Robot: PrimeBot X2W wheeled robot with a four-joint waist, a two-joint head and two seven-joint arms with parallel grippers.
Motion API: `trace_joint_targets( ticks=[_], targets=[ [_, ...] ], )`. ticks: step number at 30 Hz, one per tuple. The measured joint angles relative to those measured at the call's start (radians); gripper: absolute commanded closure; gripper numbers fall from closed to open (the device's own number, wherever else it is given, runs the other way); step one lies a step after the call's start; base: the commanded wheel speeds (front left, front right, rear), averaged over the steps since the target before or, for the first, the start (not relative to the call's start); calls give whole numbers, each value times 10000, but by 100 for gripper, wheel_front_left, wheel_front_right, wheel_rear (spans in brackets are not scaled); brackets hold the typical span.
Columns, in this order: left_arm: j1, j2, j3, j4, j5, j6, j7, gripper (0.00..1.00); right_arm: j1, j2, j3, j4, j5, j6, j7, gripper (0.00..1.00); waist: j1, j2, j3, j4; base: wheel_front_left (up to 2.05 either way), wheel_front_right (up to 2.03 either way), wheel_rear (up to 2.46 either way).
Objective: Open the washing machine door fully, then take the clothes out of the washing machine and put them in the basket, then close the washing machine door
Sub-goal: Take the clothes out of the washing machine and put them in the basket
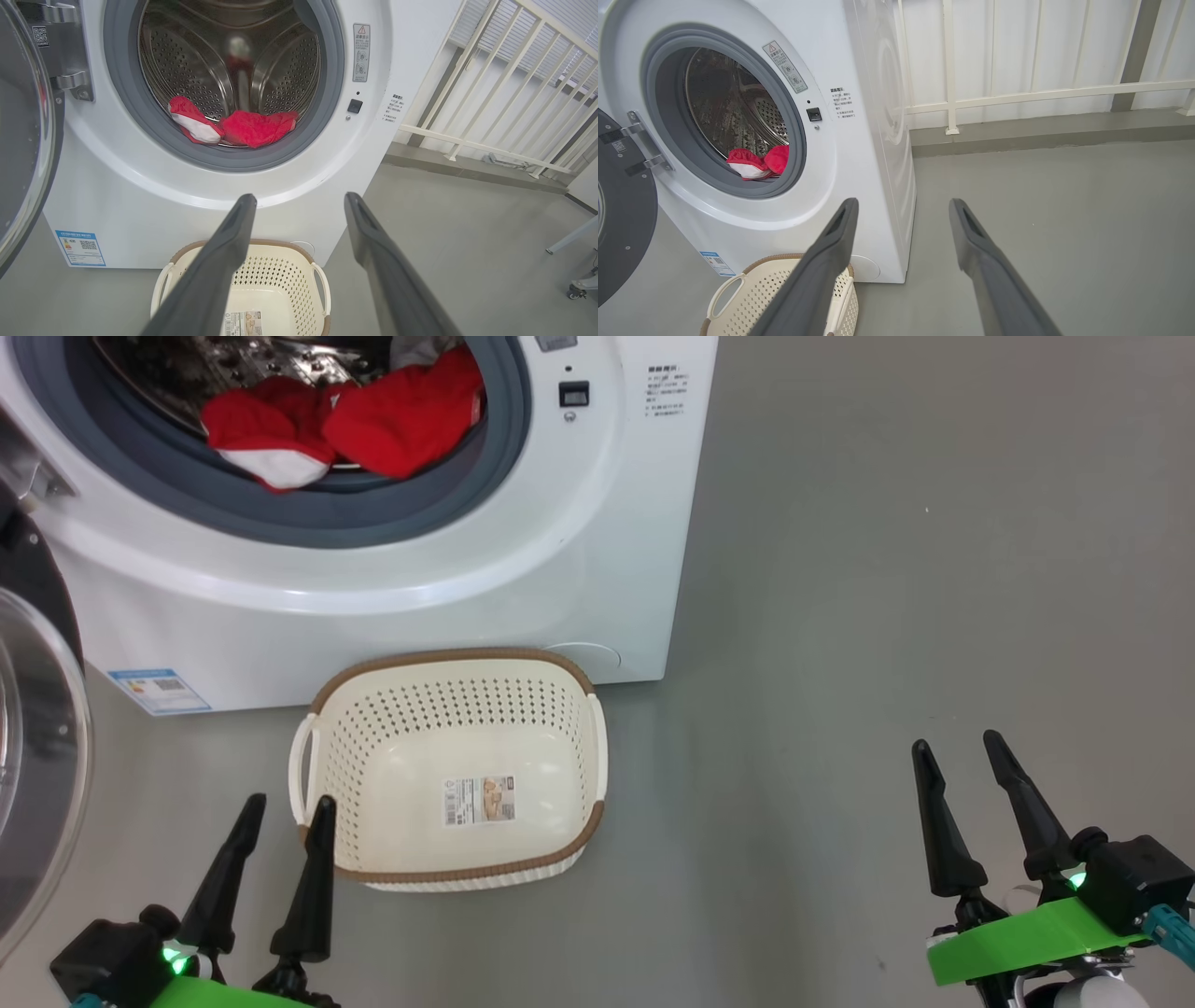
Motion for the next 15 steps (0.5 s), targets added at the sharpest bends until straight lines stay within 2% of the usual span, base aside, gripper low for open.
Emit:
trace_joint_targets(
  ticks=[9,15],
  targets=[
    [-2,10,10,-21,-10,0,0,0,-2,2,33,6,2,0,-2,0,0,0,91,22,137,-138,1],
    [-8,-44,109,23,-50,0,0,0,-6,2,42,8,2,0,0,0,0,0,77,53,96,-96,0]
  ],
)
